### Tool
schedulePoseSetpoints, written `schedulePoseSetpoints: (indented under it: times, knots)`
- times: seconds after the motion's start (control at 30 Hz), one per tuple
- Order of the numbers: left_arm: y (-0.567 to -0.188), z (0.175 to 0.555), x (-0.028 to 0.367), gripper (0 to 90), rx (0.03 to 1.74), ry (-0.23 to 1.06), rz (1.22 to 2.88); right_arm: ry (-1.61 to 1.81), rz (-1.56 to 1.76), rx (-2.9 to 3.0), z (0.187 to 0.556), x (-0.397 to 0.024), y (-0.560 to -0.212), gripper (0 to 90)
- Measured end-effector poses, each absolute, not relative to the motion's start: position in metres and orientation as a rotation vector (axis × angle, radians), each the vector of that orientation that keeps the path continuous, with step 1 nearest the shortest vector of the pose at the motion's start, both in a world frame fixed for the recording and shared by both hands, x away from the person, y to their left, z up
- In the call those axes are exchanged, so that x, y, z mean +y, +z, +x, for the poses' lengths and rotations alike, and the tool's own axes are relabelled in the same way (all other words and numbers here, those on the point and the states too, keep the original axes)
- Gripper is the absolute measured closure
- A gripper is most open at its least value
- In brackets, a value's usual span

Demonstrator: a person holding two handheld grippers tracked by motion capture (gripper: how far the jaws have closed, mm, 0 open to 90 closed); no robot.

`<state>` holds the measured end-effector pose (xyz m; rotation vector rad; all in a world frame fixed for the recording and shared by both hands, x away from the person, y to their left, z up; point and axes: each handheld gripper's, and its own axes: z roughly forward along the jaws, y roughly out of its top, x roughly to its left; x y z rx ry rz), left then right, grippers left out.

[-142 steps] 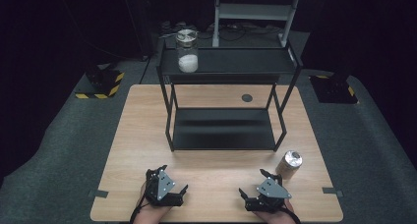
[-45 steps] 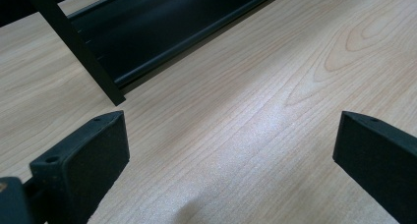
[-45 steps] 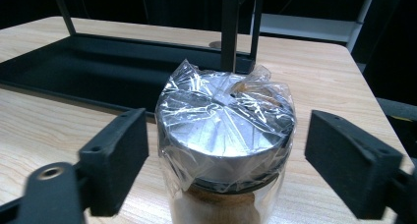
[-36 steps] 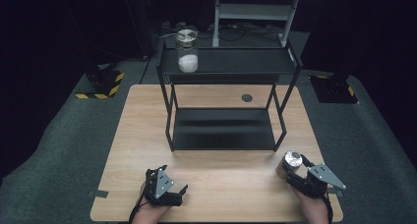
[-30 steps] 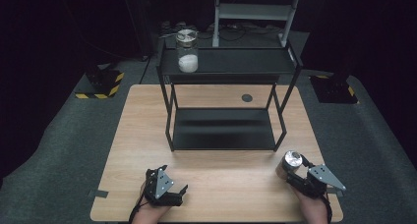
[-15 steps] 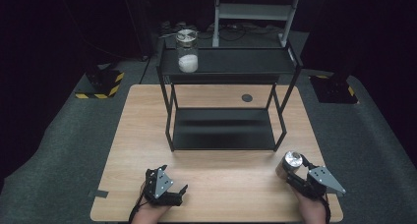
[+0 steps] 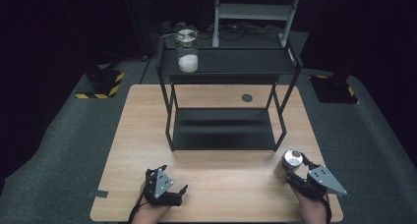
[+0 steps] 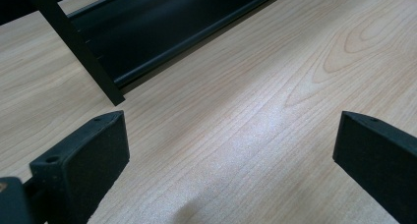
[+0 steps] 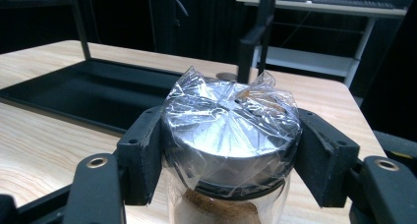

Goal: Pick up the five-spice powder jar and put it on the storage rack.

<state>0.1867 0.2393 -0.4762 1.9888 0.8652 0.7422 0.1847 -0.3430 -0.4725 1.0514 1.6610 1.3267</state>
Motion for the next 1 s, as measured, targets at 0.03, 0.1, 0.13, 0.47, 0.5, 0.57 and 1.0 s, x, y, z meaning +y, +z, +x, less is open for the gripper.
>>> schedulePoseSetpoints:
  times: [0.03, 0.1, 0.13, 0.47, 0.5, 0.57, 1.0]
  knots:
    - [-0.476, 0.187, 0.239, 0.9, 0.866, 0.743, 1.991, 1.336, 1.041, 1.665, 0.184, -0.341, -0.47, 33.7]
    - [-0.476, 0.187, 0.239, 0.8, 0.862, 0.745, 1.994, 1.342, 1.029, 1.672, 0.184, -0.338, -0.467, 33.7]
    - [-0.476, 0.187, 0.239, 0.9, 0.86, 0.745, 1.995, 1.345, 1.023, 1.675, 0.184, -0.336, -0.466, 33.7]
    - [-0.476, 0.187, 0.24, 0.8, 0.865, 0.737, 1.985, 1.385, 0.98, 1.694, 0.186, -0.322, -0.456, 33.7]
    - [-0.476, 0.187, 0.24, 0.8, 0.864, 0.737, 1.986, 1.388, 0.978, 1.696, 0.186, -0.321, -0.455, 33.7]
    - [-0.476, 0.187, 0.24, 0.8, 0.863, 0.739, 1.986, 1.397, 0.975, 1.695, 0.187, -0.319, -0.453, 33.7]
    - [-0.476, 0.186, 0.24, 0.8, 0.854, 0.741, 1.989, 1.445, 0.942, 1.694, 0.189, -0.309, -0.434, 33.7]
